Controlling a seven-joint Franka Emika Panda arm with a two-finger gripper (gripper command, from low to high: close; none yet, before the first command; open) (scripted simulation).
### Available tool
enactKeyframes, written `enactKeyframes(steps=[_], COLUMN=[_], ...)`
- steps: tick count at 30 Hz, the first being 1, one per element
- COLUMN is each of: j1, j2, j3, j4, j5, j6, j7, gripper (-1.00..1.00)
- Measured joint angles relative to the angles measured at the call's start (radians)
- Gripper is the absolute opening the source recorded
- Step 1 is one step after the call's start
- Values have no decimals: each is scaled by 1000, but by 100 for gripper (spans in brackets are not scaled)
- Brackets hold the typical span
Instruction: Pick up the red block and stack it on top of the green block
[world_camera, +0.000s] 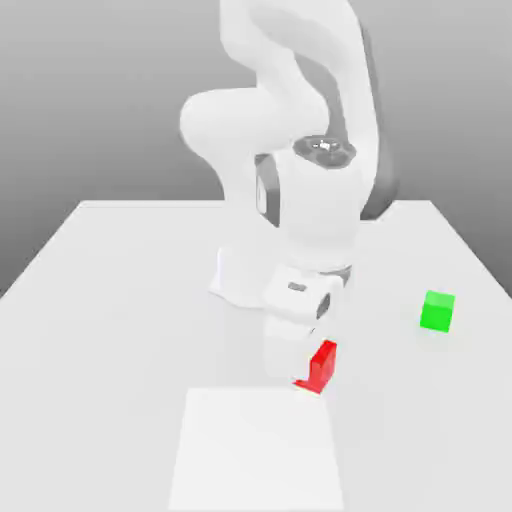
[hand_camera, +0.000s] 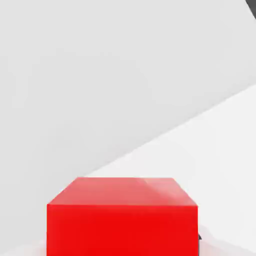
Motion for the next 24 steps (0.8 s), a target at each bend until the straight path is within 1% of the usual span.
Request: enactKeyframes(steps=[15,17,19,22,23,24], j1=[554,598,595,583,587,583], j2=[-136,-96,-31,78,108,108], j3=[274,306,320,313,300,300], j4=[-18,-15,-12,-8,-7,-7], j5=[123,110,74,-21,-55,-55], j6=[-115,-78,-16,85,113,113], j7=[-590,-631,-619,-557,-533,-533], gripper=[-100,-100,-100,-100,100,100])
